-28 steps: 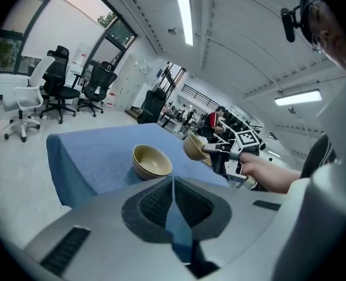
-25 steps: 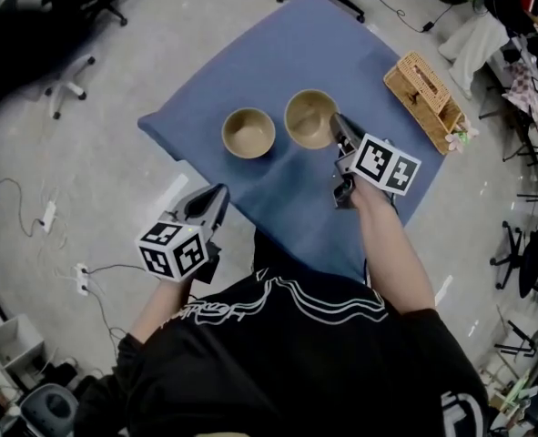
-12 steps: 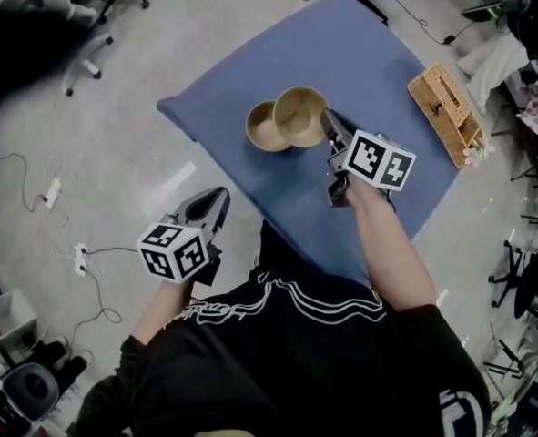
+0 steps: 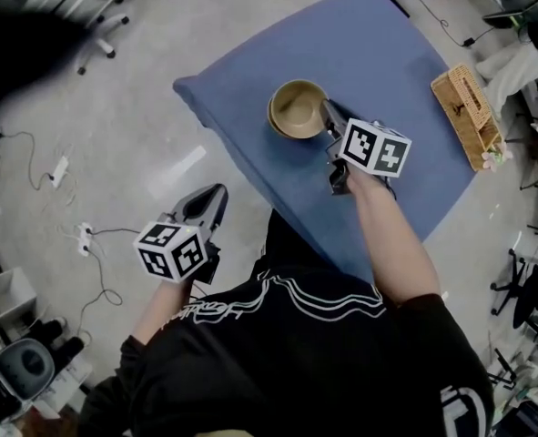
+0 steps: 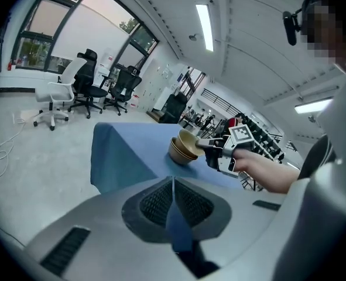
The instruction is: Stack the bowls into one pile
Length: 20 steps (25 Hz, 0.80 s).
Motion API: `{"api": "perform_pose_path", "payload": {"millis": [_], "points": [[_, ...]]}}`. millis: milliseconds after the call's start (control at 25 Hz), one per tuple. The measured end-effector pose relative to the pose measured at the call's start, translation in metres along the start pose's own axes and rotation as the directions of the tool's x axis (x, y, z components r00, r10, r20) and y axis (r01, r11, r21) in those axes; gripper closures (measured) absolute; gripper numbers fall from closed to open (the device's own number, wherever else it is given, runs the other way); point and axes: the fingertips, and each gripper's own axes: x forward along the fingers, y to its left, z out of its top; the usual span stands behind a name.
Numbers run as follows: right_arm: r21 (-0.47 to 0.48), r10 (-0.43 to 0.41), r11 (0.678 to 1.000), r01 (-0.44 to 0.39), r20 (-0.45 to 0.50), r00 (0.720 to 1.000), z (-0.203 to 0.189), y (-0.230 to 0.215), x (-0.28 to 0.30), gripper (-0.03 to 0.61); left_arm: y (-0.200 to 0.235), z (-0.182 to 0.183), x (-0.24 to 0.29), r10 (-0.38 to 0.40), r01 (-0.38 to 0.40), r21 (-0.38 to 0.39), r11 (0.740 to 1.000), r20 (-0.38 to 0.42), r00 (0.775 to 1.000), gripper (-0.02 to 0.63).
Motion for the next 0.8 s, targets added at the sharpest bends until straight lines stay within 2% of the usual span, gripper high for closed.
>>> {"api": "perform_pose_path", "payload": {"millis": [360, 560, 600, 680, 800], "points": [[0.025, -0.032, 0.999, 0.032, -0.01, 0.999, -0.014, -0.005, 0.01, 0.535, 0.009, -0.008, -0.015, 0.027, -0.027, -0.002, 1.0, 0.005, 1.0, 0.581], [-0.013, -0.031, 0.999, 0.031, 0.011, 0.999, -0.014, 0.004, 0.009, 0.529, 0.014, -0.009, -0.022, 0.034, -0.034, -0.003, 0.999, 0.004, 0.999, 0.581], [-0.015, -0.026, 1.0, 0.026, 0.019, 0.999, -0.013, 0.005, 0.008, 0.501, 0.015, -0.008, -0.022, 0.034, -0.034, -0.003, 0.999, 0.006, 0.999, 0.581], [-0.024, -0.013, 1.0, 0.014, 0.035, 0.999, -0.011, 0.008, 0.005, 0.391, 0.015, -0.006, -0.022, 0.03, -0.03, 0.0, 1.0, 0.01, 1.0, 0.581], [-0.072, 0.011, 0.997, -0.008, 0.038, 0.999, -0.012, 0.012, -0.004, 0.352, 0.009, -0.004, -0.021, 0.017, -0.017, 0.008, 1.0, 0.015, 1.0, 0.581]]}}
